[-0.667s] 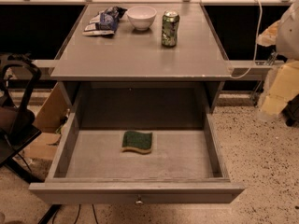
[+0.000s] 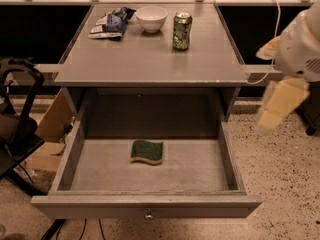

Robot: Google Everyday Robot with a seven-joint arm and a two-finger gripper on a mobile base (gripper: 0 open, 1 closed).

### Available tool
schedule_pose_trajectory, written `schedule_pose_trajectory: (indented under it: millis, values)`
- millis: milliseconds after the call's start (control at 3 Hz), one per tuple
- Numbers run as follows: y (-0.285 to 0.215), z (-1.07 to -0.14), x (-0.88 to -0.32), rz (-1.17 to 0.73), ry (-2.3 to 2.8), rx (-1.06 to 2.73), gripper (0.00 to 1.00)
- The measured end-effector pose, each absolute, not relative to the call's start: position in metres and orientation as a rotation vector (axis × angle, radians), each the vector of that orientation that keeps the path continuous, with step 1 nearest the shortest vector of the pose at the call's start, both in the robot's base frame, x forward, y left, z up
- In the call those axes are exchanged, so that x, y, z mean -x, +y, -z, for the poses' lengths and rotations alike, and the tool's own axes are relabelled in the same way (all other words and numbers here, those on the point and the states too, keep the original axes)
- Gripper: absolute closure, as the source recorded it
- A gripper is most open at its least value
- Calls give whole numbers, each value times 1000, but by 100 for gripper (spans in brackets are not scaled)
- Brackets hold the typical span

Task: Pick sponge from top drawer and place on counter

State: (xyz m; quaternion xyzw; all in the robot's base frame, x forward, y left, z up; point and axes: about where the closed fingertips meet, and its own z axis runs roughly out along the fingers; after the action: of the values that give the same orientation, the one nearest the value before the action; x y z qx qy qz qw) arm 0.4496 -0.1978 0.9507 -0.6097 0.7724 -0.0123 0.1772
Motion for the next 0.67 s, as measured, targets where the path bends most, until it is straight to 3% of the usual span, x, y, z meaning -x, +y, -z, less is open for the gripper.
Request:
schedule_pose_trajectory:
  millis: [667]
  values:
    - [-58, -828, -490, -301, 1986, 1767, 0]
